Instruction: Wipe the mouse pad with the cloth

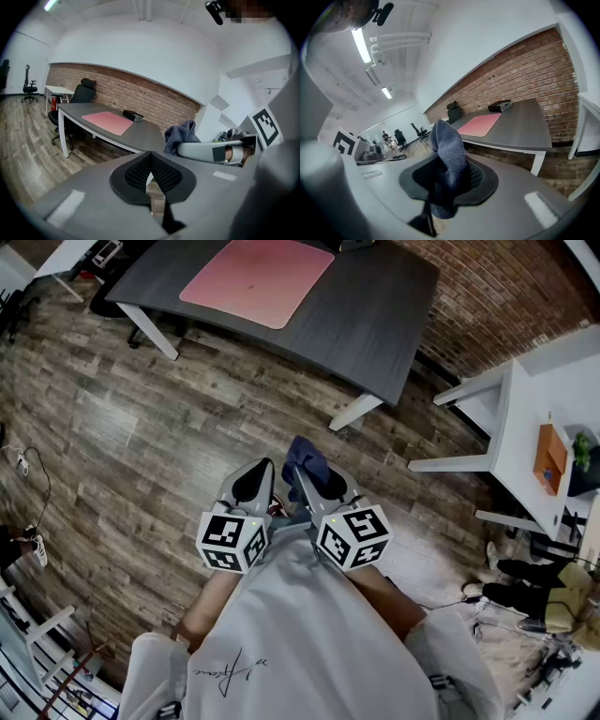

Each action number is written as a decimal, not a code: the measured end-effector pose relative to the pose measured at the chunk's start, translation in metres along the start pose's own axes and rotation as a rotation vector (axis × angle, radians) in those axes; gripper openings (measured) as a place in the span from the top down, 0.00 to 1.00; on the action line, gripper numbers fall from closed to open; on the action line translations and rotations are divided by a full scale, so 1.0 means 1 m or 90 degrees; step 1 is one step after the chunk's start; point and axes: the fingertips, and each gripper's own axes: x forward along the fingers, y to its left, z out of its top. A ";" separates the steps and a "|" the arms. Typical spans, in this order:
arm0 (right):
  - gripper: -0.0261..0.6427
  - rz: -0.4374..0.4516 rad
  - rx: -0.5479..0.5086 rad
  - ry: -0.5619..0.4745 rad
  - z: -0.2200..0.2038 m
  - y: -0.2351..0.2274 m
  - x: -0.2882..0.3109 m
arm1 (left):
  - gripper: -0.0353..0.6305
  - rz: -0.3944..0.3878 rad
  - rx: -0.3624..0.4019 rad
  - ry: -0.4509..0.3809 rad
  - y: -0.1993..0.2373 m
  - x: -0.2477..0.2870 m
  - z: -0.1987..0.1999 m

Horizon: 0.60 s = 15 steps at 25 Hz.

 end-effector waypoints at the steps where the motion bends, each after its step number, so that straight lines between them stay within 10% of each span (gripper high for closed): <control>1: 0.82 -0.001 -0.001 -0.004 0.001 0.002 0.002 | 0.94 -0.001 0.005 -0.001 0.002 -0.002 0.001; 15: 0.82 0.030 -0.007 0.012 -0.011 0.031 0.018 | 0.94 0.028 -0.025 -0.024 0.032 -0.029 0.002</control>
